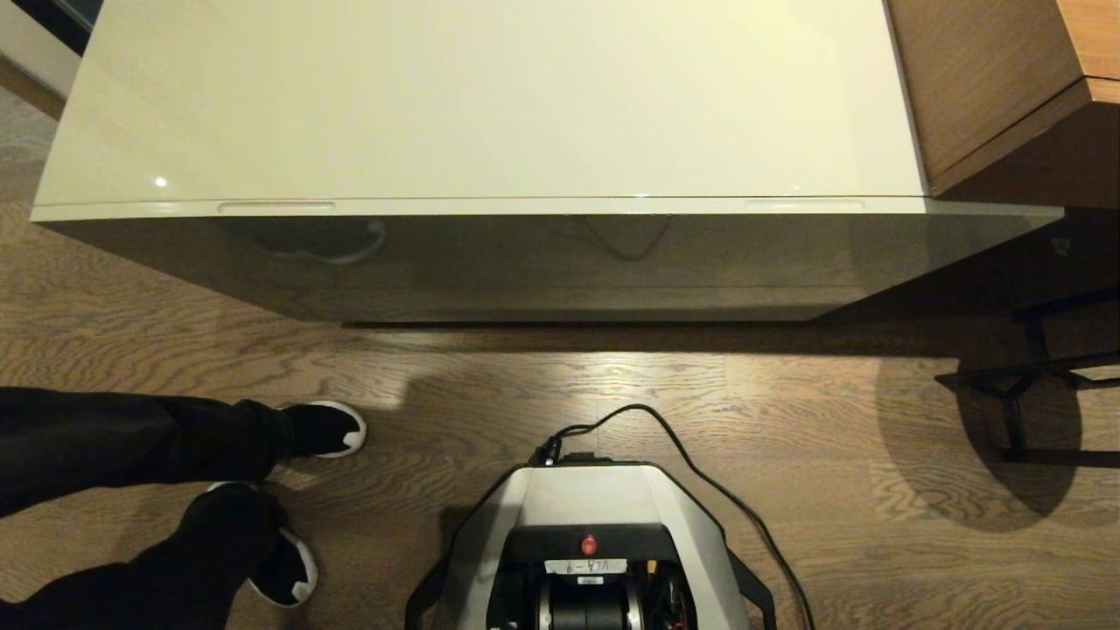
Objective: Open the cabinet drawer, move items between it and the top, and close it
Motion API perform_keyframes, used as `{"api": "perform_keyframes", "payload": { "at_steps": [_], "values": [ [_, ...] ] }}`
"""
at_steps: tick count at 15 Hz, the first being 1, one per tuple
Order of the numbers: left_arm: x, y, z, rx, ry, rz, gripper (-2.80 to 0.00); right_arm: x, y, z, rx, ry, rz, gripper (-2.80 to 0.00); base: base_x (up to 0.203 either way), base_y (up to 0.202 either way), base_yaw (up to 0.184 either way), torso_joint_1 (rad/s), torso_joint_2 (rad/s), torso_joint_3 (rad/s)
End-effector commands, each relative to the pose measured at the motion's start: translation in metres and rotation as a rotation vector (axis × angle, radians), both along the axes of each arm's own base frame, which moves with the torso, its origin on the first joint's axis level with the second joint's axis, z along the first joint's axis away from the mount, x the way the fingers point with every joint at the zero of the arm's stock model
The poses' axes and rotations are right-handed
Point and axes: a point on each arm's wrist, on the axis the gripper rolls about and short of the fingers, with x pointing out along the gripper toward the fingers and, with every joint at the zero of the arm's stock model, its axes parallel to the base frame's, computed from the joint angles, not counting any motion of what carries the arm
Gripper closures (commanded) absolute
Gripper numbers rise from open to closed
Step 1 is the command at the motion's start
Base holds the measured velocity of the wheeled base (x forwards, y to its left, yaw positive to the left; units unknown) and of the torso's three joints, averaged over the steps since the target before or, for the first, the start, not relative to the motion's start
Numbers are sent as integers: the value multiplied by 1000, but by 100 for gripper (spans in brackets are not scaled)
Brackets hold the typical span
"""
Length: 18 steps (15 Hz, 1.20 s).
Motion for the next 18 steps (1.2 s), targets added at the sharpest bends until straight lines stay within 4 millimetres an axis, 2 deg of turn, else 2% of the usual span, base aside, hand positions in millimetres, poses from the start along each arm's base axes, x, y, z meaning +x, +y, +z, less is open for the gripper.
{"api": "perform_keyframes", "payload": {
  "at_steps": [1, 18],
  "values": [
    [0, 0, 0, 0, 1, 1, 0, 0, 0, 0, 1, 2, 0, 0, 0, 0, 0, 0, 0, 0],
    [0, 0, 0, 0, 1, 1, 0, 0, 0, 0, 1, 2, 0, 0, 0, 0, 0, 0, 0, 0]
  ]
}}
